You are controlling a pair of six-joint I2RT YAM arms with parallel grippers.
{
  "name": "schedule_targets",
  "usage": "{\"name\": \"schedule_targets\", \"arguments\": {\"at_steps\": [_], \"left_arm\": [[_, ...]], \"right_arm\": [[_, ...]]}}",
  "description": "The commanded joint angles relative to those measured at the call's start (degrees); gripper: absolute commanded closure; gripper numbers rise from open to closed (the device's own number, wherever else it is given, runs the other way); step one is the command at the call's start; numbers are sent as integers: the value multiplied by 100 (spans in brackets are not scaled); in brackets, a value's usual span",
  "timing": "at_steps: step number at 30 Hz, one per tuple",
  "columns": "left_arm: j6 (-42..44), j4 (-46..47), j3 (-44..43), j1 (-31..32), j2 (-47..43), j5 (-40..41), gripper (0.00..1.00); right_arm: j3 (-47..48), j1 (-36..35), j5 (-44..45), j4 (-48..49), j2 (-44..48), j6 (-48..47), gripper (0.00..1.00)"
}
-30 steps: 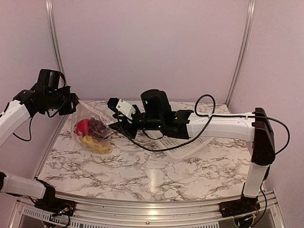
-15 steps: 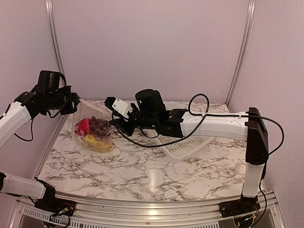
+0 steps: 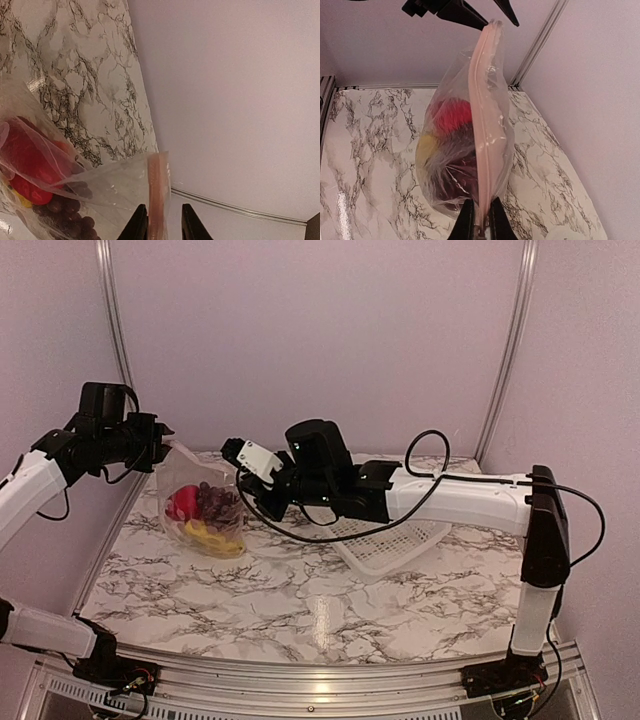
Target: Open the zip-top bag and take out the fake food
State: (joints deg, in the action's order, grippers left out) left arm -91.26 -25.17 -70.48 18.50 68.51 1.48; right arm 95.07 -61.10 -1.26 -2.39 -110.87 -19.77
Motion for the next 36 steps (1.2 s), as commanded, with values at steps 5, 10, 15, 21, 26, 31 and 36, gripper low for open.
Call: {"name": "schedule_targets", "arguments": {"at_steps": [5,10,15,21,26,31,36], "left_arm": [[2584,1045,40,11,-422,-121,40],[5390,296,-875,13,-308,-478,19],[7697,-335,-1588,13,-247,-605,18],[9175,-41,-1237,314,-718,-1432,25],[9782,-570,-1203,908,-752,-1551,28],[10083,-1100,-1286,1532,-584,-1564,28],[10646,-1468,-1293,2069,-461,-1333,25]], "right_arm": [[240,250,-810,-456,421,201,100],[391,467,-1505,-727,449,237,100],[800,669,-2106,-1122,332,392,100],[1263,813,-2624,-1561,192,586,100],[1552,838,-2872,-2062,82,792,100],[1588,845,-2805,-2383,73,999,100],[1379,888,-3040,-2385,225,1108,100]]}}
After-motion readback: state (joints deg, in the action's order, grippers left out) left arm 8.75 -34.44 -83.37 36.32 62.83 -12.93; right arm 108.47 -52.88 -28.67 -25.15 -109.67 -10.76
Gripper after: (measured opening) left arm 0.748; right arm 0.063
